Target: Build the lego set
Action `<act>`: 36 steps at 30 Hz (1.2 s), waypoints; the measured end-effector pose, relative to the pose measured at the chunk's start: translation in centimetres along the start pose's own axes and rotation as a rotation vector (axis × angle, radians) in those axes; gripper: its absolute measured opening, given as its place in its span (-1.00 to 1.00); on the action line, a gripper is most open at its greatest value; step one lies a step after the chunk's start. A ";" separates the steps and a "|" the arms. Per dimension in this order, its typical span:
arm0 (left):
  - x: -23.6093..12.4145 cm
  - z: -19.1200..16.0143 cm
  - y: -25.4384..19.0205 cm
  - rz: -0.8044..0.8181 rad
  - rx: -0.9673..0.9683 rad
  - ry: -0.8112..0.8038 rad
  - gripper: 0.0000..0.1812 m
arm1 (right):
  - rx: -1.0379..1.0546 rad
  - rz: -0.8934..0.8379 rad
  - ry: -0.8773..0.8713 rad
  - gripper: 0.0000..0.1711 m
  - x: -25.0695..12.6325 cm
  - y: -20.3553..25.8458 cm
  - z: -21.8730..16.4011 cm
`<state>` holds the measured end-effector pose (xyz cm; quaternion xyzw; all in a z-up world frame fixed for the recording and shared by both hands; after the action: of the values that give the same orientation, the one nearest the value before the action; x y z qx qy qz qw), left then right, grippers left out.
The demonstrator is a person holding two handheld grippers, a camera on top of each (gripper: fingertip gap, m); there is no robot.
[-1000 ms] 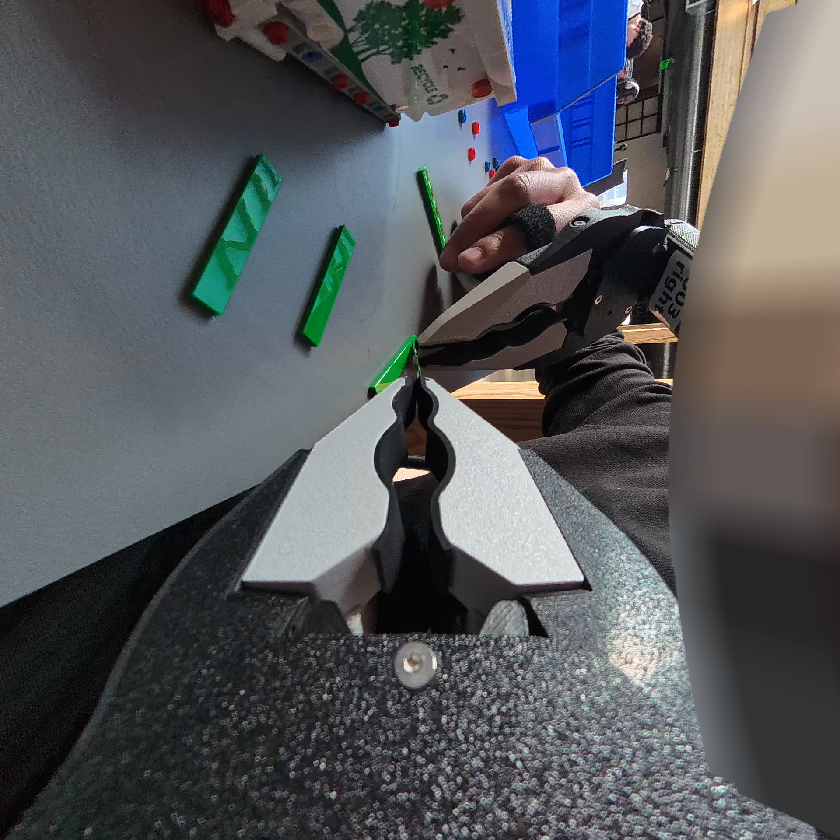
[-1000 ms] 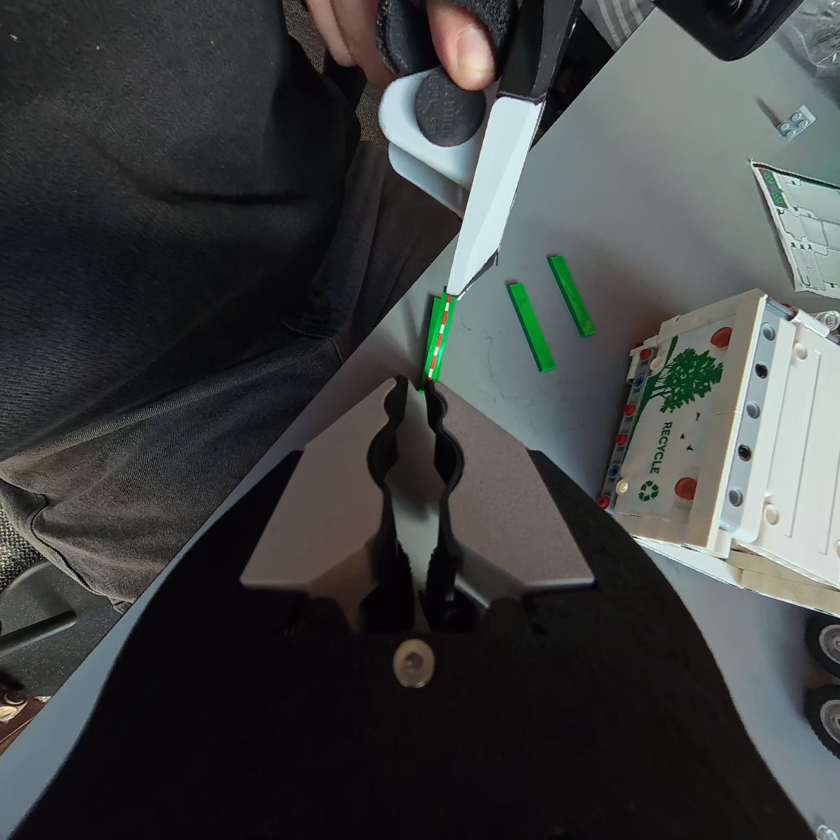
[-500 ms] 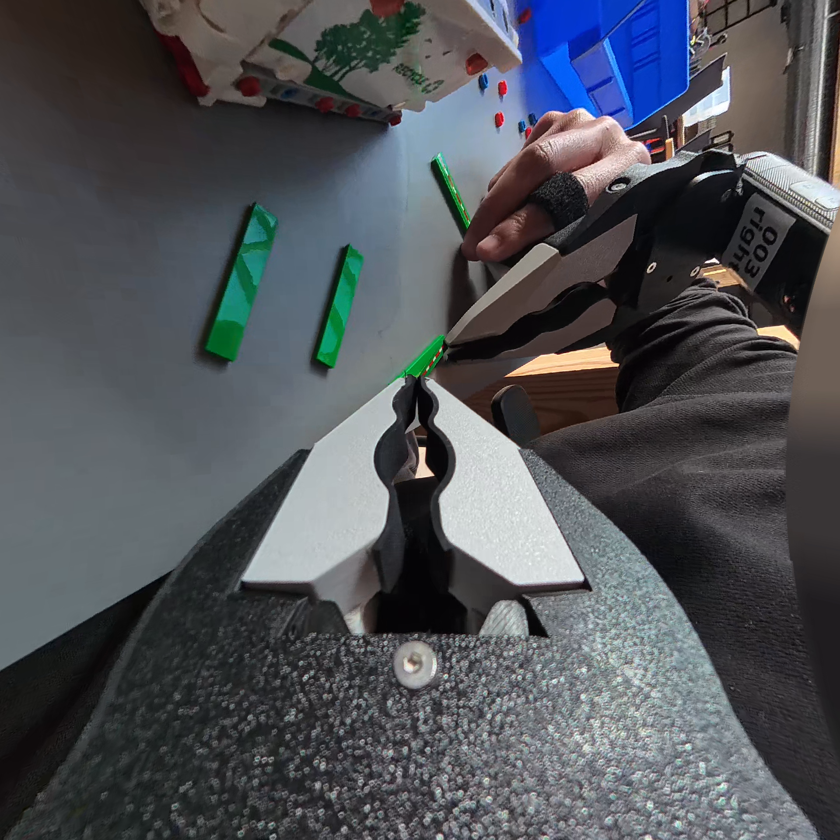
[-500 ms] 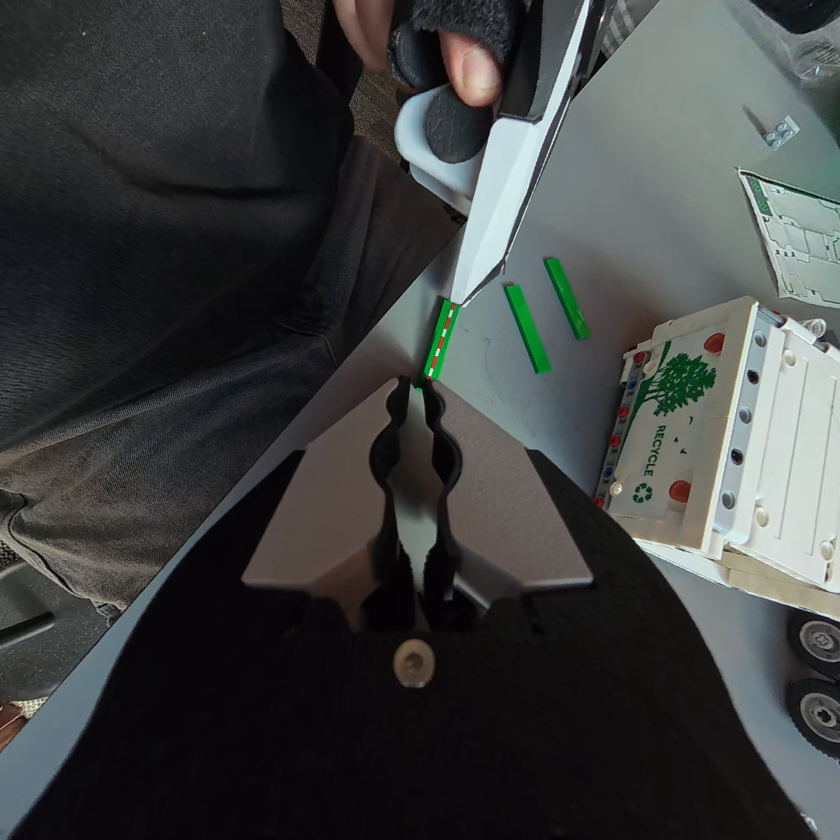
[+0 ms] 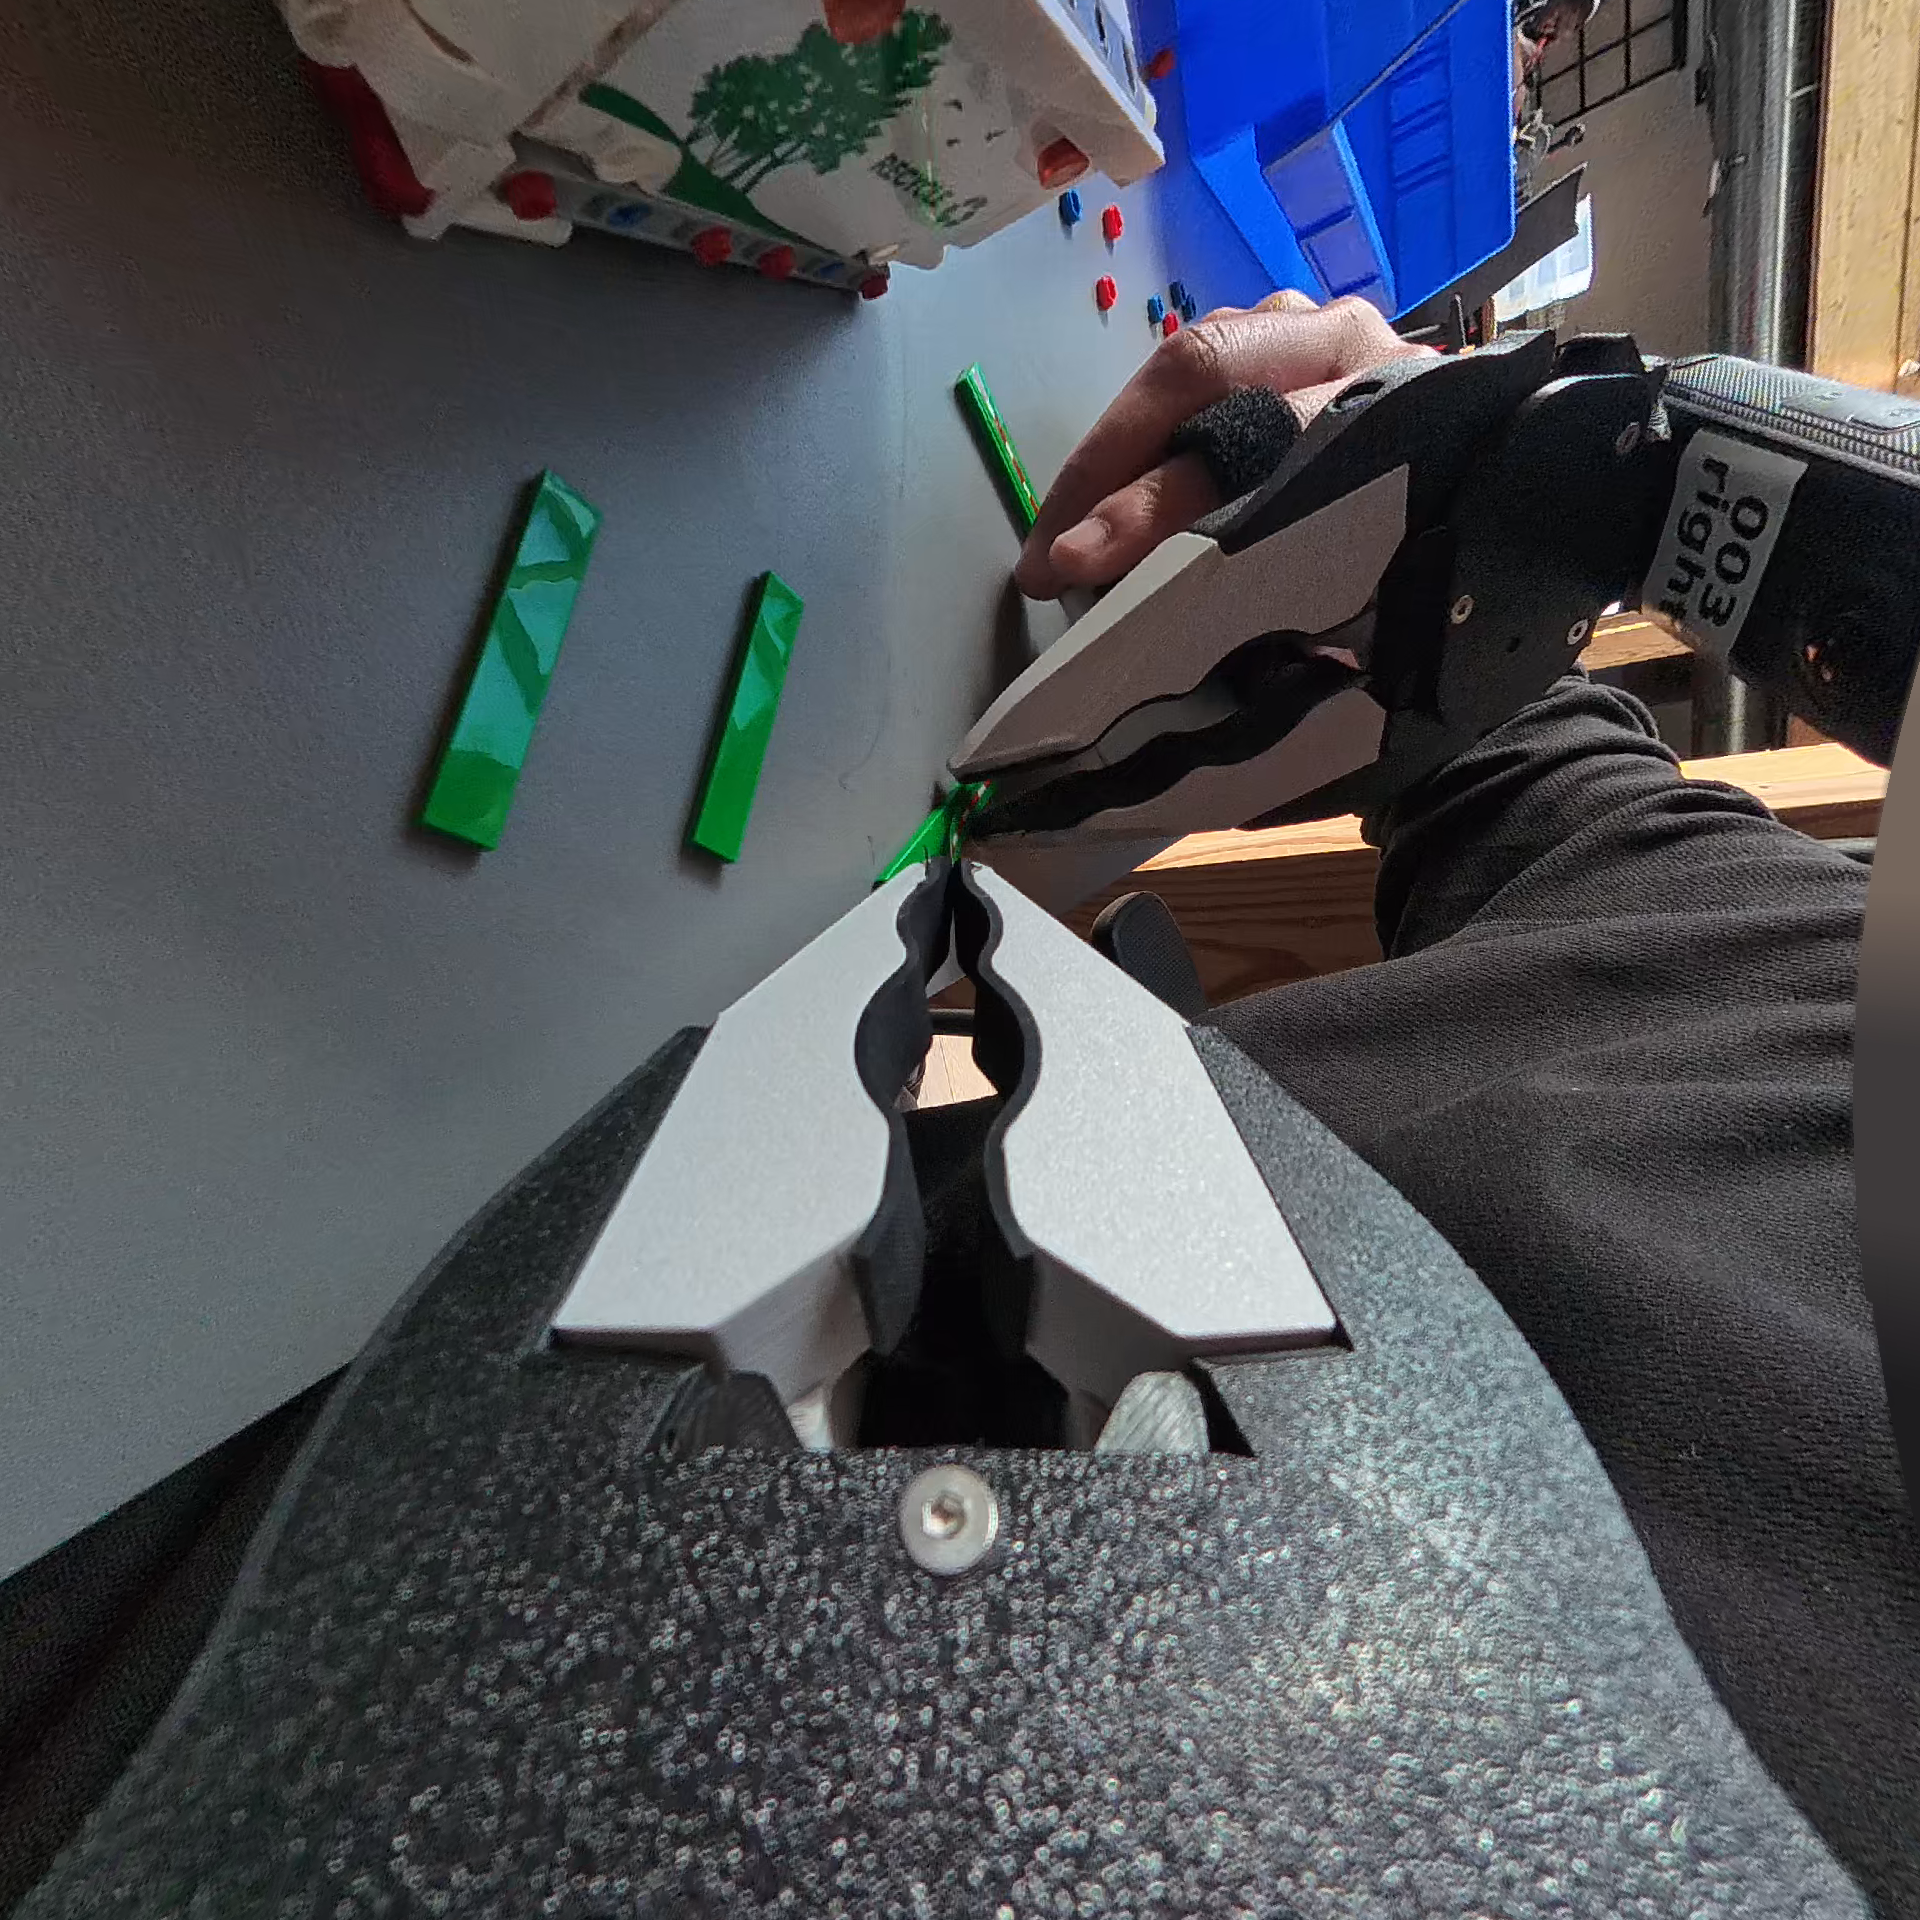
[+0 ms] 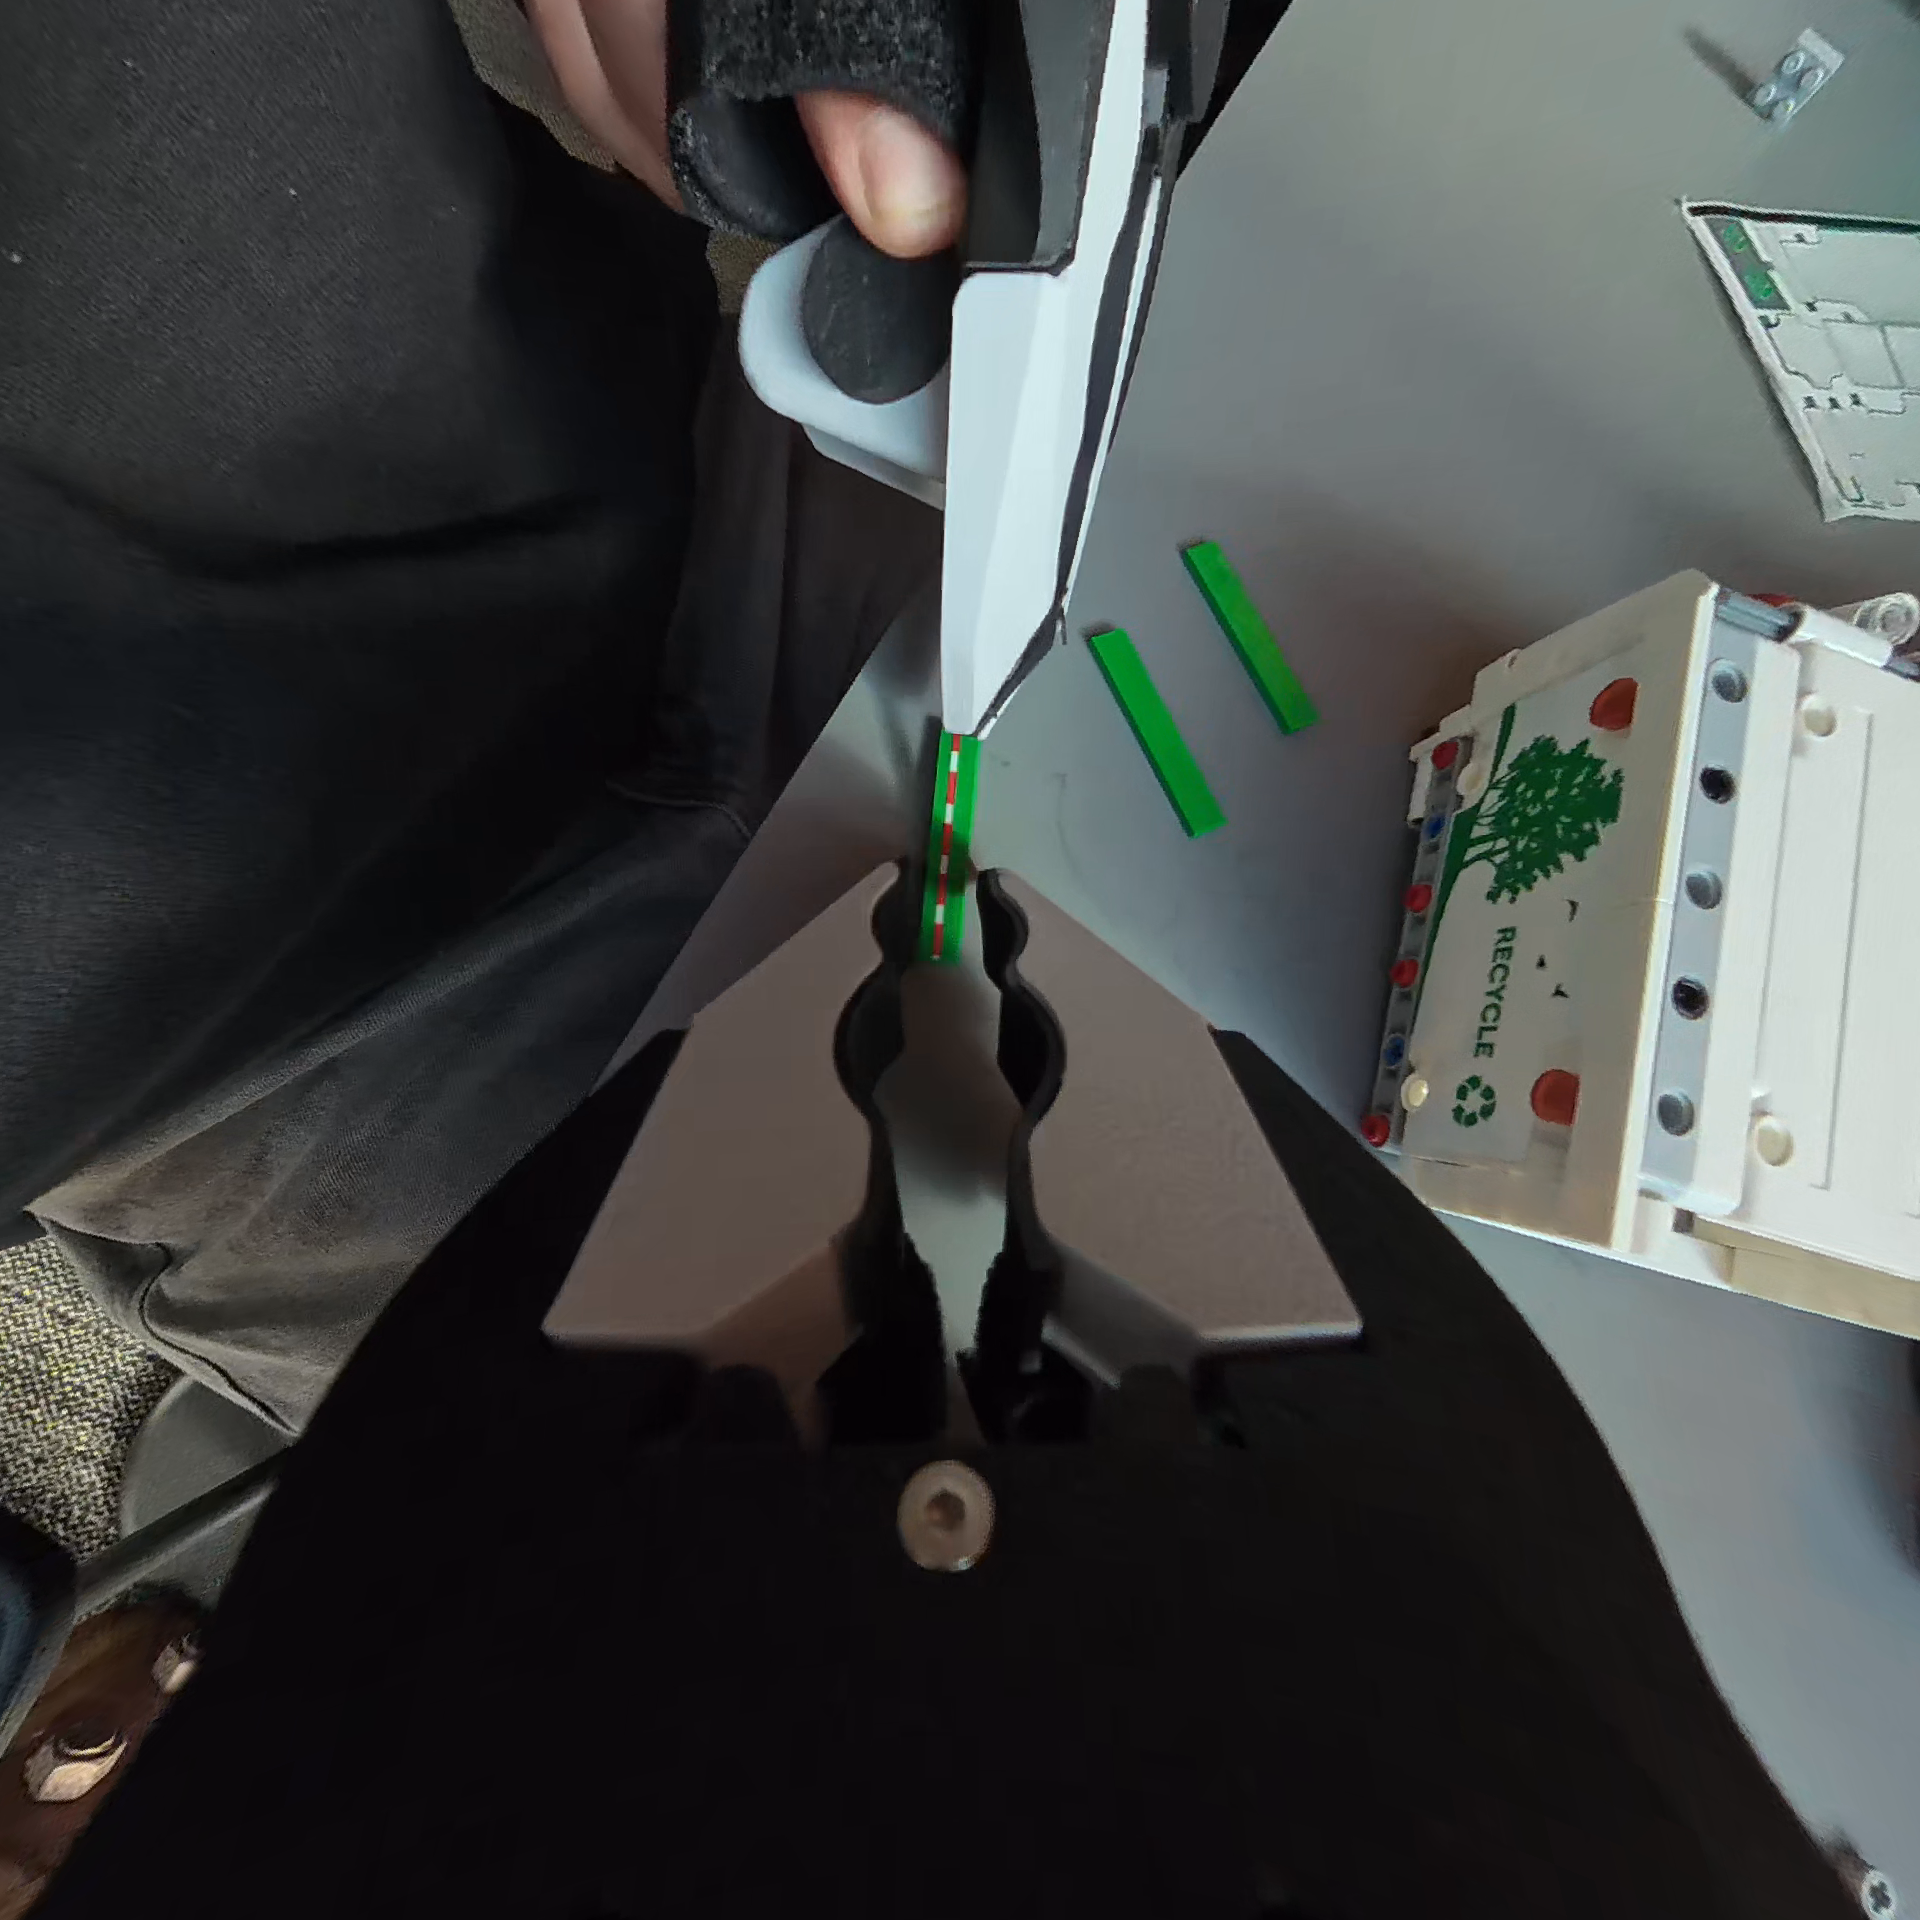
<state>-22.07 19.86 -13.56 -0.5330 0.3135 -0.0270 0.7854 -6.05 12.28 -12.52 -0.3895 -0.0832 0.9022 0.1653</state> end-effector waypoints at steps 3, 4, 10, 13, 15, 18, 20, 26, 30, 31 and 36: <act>-0.1 0.1 0.0 0.000 0.002 -0.003 -1.00 | 0.001 0.000 0.003 -0.93 0.0 0.0 0.0; -0.1 0.1 0.0 0.002 0.004 0.000 -1.00 | 0.000 -0.001 0.003 -0.93 0.0 0.0 -0.1; -0.1 0.2 0.4 0.024 0.009 -0.005 -1.00 | -0.011 0.027 -0.007 -0.93 -0.1 0.2 -0.2; -0.3 0.3 0.4 0.022 0.010 -0.008 -1.00 | -0.009 0.029 -0.008 -0.93 -0.1 0.2 -0.2; -0.3 0.3 0.1 0.010 0.006 -0.007 -1.00 | -0.005 0.029 -0.008 -0.93 -0.1 0.1 -0.2; -0.1 0.2 -0.2 -0.020 -0.012 -0.002 -1.00 | -0.010 0.024 -0.008 -0.93 -0.1 0.2 -0.2; 0.0 0.0 -0.4 -0.062 -0.043 0.001 -1.00 | -0.015 0.011 -0.007 -0.93 -0.1 0.2 -0.2; -0.4 0.0 -1.9 -0.191 -0.093 0.001 -1.00 | -0.017 0.013 -0.007 -0.93 -0.2 0.2 -0.3; -0.4 0.2 -0.7 -0.193 -0.154 -0.012 -1.00 | -0.020 0.007 -0.008 -0.92 -0.2 0.2 -0.2; -0.3 0.1 -0.5 -0.193 -0.163 -0.011 -1.00 | -0.021 0.002 -0.008 -0.91 -0.2 0.2 -0.2; 0.0 0.0 0.0 -0.199 -0.188 -0.014 -1.00 | -0.030 0.006 -0.033 -0.80 -0.5 0.2 -0.2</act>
<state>-22.11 19.90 -13.56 -0.6329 0.2546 -0.0718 0.7276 -5.60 11.89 -12.42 -0.3775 -0.0983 0.9076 0.1554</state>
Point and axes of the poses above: each gripper's, where its closed fingertips meet, x out along the fingers, z out of its top, y = z × x across the jaws, the point moved 10 cm from there along -x, back along the fingers, and after that the axes turned 7 degrees about -x, right-handed, at the moved point
